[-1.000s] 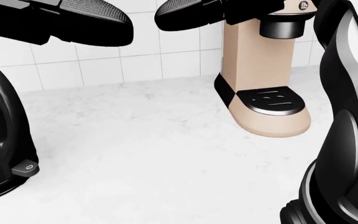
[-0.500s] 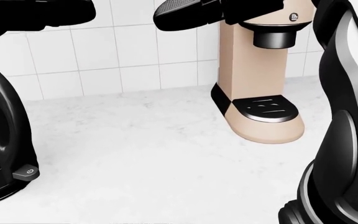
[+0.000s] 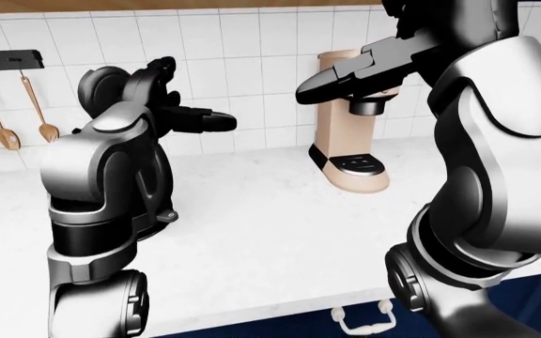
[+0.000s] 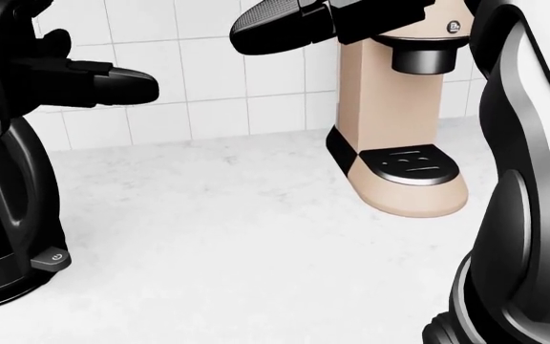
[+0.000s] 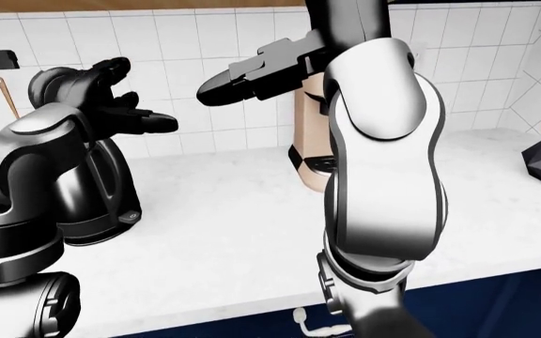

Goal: Close the lid of the electric kettle.

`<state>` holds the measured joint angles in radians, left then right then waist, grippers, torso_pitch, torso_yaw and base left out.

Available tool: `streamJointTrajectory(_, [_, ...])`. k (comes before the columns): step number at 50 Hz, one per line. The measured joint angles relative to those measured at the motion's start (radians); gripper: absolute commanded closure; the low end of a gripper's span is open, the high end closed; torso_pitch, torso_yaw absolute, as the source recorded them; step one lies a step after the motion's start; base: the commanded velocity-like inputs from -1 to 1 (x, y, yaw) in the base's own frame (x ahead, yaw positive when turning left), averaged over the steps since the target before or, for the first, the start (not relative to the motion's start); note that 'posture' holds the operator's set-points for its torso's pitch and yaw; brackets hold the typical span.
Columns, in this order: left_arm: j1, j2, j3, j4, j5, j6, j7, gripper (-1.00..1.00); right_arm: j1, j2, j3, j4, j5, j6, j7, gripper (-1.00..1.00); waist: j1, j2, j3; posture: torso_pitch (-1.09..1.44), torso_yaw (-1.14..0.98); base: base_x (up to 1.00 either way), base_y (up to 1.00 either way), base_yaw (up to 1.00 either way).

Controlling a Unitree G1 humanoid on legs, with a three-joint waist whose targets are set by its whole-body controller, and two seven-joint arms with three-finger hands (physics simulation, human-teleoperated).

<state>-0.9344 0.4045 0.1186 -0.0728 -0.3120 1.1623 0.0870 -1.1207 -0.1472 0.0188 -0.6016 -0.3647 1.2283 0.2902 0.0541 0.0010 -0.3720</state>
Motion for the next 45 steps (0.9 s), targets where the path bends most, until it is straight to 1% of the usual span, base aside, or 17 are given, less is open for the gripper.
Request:
streamJointTrajectory(6, [-0.001,-0.019,0.024,0.029,0.106,-0.012,-0.060,-1.00,0.000,0.001,0.001,-0.003,-0.005,0.002,0.003,-1.00,-0.003,-0.001,0.000,-0.63,0.00,0.00,0.00,0.00])
streamJointTrajectory(10, [0.002,-0.024,0.018,0.058,0.178,-0.042,-0.080,-1.00,0.004,0.005,0.005,0.001,-0.010,0.000,0.003,-1.00,-0.004,-0.003,-0.001,-0.63,0.00,0.00,0.00,0.00])
streamJointTrajectory(17, [0.002,-0.038,0.034,0.105,0.250,-0.079,-0.114,-1.00,0.008,0.013,0.015,0.002,-0.020,-0.003,0.009,-1.00,-0.005,-0.005,0.000,-0.63,0.00,0.00,0.00,0.00])
streamJointTrajectory(24, [-0.003,-0.045,0.055,0.135,0.272,-0.102,-0.121,-1.00,0.009,0.018,0.017,0.002,-0.033,-0.004,0.017,-1.00,-0.005,-0.006,-0.001,-0.63,0.00,0.00,0.00,0.00])
streamJointTrajectory(34, [-0.013,-0.041,0.069,0.130,0.258,-0.121,-0.097,-1.00,0.010,0.025,0.019,0.006,-0.048,-0.010,0.028,-1.00,-0.006,-0.004,-0.004,-0.63,0.00,0.00,0.00,0.00])
streamJointTrajectory(45, [-0.009,-0.017,0.086,0.240,0.238,-0.201,-0.064,-1.00,0.012,0.029,0.019,0.005,-0.061,-0.012,0.036,-1.00,-0.008,-0.001,-0.005,-0.63,0.00,0.00,0.00,0.00])
